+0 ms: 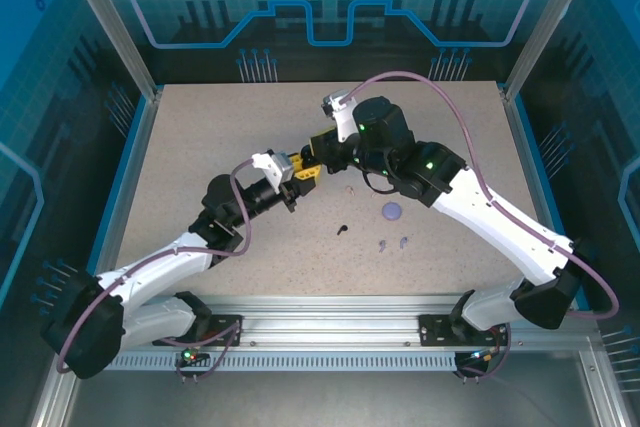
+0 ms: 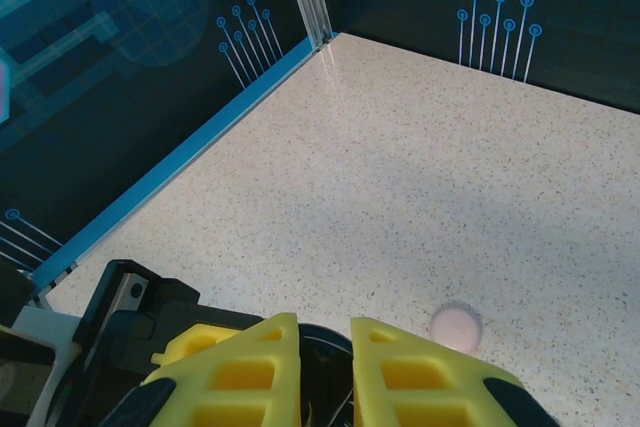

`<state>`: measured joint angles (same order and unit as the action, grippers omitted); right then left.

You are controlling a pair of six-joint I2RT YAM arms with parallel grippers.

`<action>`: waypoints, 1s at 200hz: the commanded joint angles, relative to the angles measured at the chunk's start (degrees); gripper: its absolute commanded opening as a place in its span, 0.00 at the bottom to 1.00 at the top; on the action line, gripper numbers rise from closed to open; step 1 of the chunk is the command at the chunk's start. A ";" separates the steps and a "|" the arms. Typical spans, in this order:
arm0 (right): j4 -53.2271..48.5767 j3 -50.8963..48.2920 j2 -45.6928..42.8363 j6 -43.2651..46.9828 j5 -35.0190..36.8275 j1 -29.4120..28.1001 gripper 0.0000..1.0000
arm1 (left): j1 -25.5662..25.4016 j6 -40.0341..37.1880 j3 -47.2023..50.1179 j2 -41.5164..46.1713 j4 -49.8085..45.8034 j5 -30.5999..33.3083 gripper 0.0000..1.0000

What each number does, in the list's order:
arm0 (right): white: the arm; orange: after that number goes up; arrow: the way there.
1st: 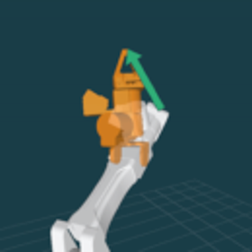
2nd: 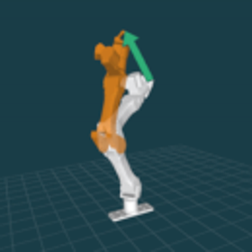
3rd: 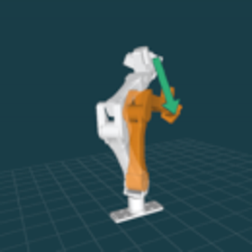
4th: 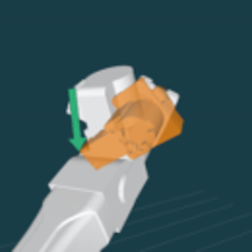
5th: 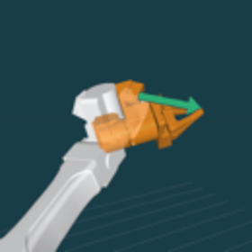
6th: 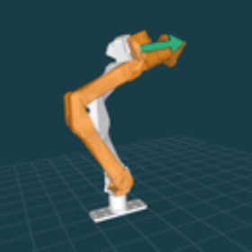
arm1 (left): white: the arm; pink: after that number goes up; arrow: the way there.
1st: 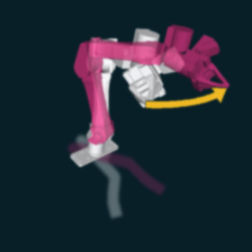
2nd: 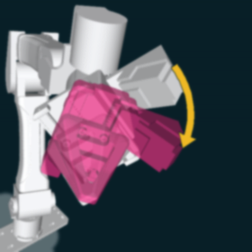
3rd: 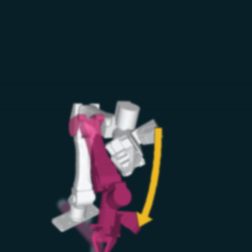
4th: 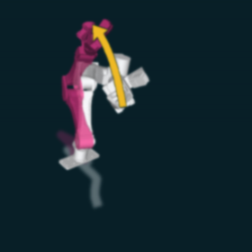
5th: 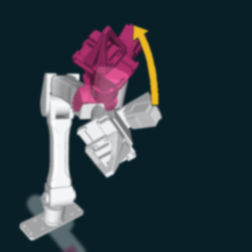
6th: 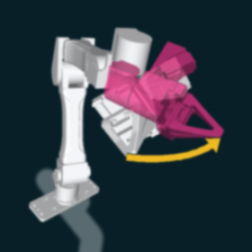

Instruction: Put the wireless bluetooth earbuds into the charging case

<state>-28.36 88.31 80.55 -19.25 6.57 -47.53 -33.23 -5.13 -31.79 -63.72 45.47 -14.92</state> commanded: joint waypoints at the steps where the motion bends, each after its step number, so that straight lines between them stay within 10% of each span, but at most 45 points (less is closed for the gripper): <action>1: 1.53 -1.21 0.75 -1.04 -1.46 0.92 0.16 | -0.54 -1.80 -2.40 1.41 0.74 -0.92 0.00; 200: 9.02 -11.45 -6.21 0.61 2.41 -0.72 0.13 | -0.60 -2.92 -3.85 0.12 0.53 0.09 0.00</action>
<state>-22.31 79.07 76.34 -19.84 7.27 -47.70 -33.56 -6.61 -32.84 -63.81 42.61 -14.85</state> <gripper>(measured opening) 0.134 0.226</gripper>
